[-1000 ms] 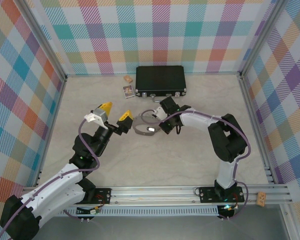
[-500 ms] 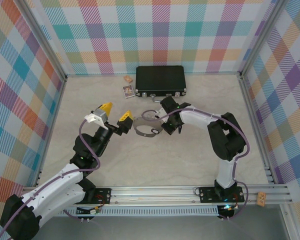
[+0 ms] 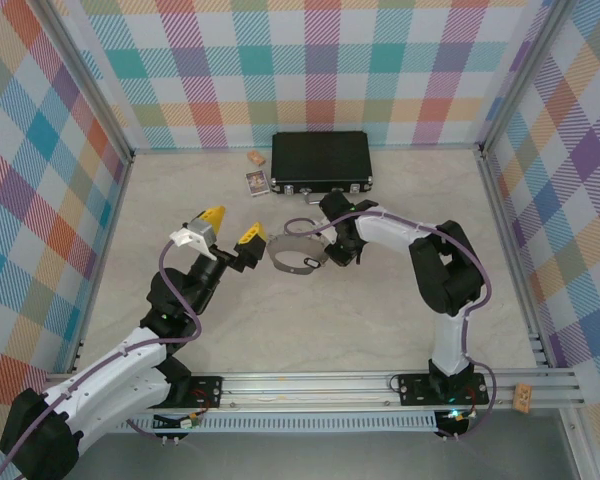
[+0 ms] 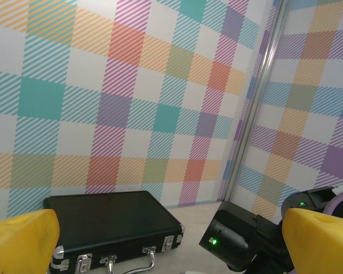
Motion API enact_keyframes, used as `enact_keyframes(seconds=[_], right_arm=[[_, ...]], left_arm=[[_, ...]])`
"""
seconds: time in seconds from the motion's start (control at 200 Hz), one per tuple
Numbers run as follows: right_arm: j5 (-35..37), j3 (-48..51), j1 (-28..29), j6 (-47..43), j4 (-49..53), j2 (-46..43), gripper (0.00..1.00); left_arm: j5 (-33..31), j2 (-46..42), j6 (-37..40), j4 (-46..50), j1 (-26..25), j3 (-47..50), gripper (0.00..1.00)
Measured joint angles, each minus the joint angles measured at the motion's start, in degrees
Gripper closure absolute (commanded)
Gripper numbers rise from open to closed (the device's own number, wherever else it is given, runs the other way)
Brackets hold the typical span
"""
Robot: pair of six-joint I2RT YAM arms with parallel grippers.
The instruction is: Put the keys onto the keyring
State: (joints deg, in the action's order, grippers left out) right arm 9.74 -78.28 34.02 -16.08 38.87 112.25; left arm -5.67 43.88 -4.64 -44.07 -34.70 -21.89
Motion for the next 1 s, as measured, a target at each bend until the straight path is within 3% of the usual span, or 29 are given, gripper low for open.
enact_keyframes(seconds=[1.0], right_arm=[[3.23,3.08,-5.73,4.09,0.37,-3.39,0.60]], left_arm=[[-0.02,0.22,0.00,-0.94,-0.02,0.55,0.00]])
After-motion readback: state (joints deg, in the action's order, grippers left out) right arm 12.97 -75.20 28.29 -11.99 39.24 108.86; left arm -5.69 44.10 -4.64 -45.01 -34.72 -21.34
